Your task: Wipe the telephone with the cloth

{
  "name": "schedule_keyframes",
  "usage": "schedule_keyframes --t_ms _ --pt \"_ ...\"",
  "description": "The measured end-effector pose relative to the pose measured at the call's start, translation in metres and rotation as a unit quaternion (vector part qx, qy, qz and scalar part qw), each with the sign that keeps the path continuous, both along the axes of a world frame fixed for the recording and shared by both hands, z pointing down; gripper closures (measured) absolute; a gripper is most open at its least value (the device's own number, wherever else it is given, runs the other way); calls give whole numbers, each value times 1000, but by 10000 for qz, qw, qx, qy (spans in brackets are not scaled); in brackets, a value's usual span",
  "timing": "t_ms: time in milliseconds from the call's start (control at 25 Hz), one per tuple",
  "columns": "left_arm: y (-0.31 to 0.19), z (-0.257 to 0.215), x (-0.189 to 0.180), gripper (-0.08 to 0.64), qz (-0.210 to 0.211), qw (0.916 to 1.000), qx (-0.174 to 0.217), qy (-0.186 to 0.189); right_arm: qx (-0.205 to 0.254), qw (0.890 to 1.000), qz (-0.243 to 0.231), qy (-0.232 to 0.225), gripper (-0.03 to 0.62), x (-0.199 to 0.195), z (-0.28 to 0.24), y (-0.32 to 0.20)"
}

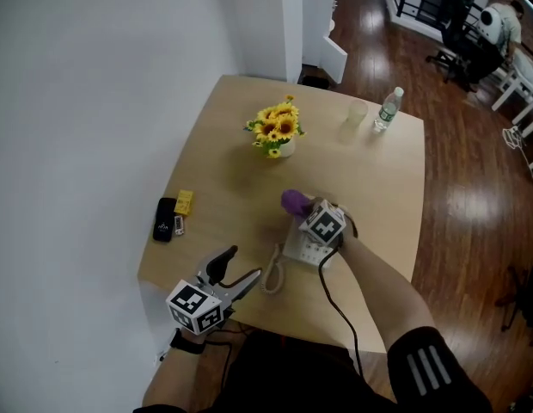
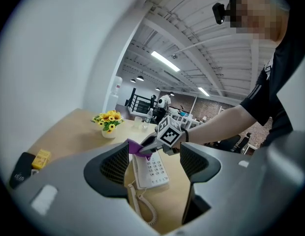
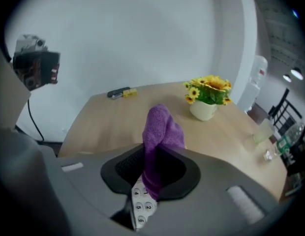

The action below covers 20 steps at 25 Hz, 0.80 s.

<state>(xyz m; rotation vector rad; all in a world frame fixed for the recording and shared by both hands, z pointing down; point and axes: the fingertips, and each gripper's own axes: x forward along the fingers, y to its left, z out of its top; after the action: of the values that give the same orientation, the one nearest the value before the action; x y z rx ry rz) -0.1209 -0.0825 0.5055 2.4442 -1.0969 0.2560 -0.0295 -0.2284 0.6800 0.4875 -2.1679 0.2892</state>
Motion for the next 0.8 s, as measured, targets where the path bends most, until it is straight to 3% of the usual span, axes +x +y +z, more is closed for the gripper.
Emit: schedule_keyframes --t_ms 400,800 --pt "-10 6 -1 239 -52 9999 -122 -96 178 9973 -656 268 520 -17 19 83" --pt "-13 25 0 239 -145 9987 -395 -273 -369 9965 -732 145 522 -31 51 139"
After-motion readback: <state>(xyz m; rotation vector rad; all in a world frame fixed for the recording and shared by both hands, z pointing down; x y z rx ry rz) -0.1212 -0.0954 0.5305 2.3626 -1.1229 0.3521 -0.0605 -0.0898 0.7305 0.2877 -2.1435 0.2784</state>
